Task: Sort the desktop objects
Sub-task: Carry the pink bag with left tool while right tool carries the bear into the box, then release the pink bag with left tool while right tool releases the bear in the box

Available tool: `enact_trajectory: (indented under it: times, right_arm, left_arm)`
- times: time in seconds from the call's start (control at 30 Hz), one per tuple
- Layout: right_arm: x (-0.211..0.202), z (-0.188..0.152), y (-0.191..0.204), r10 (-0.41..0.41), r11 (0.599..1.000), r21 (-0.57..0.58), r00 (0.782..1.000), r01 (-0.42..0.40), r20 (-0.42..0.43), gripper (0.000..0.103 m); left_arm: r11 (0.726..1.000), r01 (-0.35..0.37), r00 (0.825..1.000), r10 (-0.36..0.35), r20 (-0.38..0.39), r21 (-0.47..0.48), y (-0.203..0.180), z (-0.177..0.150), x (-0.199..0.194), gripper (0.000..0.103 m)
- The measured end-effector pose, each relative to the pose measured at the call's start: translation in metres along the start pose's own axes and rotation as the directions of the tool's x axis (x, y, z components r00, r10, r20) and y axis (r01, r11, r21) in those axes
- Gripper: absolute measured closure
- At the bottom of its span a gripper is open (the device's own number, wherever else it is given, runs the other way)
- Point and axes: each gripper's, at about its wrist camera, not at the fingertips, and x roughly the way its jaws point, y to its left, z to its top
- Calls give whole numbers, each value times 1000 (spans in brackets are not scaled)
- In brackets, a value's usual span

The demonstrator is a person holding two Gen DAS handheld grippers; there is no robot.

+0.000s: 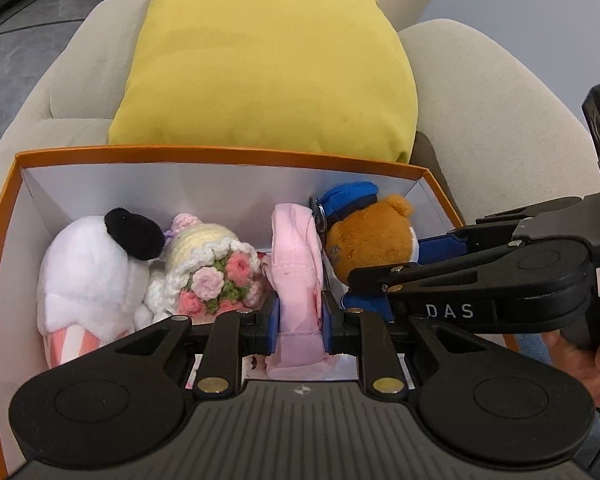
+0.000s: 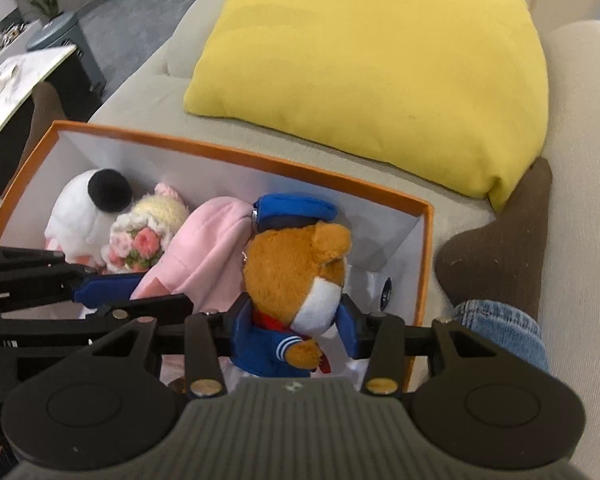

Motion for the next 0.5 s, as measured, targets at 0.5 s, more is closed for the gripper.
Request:
enact_trajectory:
  times: [0.5]
  right_arm:
    - [-12, -4, -11, 48, 998, -29, 999, -48, -5, 60]
  left_arm:
    - [988, -116, 990, 108, 86, 98, -28, -9, 5, 80]
